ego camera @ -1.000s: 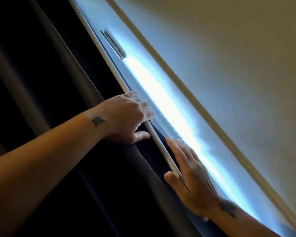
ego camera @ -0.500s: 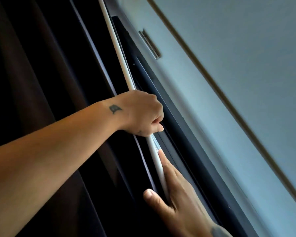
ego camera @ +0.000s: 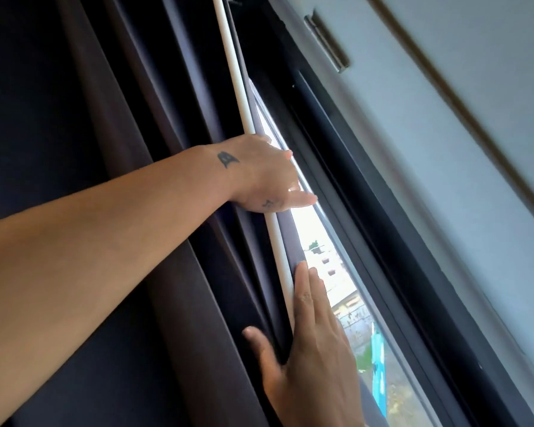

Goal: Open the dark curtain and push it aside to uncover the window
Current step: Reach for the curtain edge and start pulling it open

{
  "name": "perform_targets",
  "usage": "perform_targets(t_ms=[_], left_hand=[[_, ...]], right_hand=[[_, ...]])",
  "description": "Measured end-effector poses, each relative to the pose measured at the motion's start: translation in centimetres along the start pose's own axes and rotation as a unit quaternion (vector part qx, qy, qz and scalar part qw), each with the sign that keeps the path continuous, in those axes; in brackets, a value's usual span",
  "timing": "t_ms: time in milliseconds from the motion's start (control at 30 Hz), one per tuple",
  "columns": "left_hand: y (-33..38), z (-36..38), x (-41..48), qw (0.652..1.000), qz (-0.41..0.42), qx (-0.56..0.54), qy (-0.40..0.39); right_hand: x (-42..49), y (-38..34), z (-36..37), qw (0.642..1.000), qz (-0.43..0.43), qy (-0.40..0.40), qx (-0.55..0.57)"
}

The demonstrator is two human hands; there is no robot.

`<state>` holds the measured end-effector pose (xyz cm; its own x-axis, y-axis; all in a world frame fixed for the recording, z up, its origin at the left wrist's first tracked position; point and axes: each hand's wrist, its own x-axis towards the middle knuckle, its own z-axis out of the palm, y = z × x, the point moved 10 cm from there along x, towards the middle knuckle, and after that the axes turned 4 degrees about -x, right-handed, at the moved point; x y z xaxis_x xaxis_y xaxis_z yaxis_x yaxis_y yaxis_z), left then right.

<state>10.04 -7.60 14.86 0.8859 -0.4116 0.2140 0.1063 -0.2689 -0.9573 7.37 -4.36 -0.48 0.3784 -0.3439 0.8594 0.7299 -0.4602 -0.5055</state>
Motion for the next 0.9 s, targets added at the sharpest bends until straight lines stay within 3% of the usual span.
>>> perform_targets(t_ms=[100,367,900], left_hand=[[-1.7,0.7,-0.3,0.996,-0.039,-0.076,0.013],[-3.8,2.8,-2.1,0.997,-0.049,0.059,0.024],[-7.1,6.4,-5.4,0.996,-0.074,-0.004,0.058]], right_hand=[[-0.4,-0.8,1.3,1.0,-0.015,-0.001,-0.002],[-1.3,-2.9,3.9,0.996,-0.041,0.017,0.078],[-2.7,-7.1,8.4,0.979,-0.055,0.028,0.194]])
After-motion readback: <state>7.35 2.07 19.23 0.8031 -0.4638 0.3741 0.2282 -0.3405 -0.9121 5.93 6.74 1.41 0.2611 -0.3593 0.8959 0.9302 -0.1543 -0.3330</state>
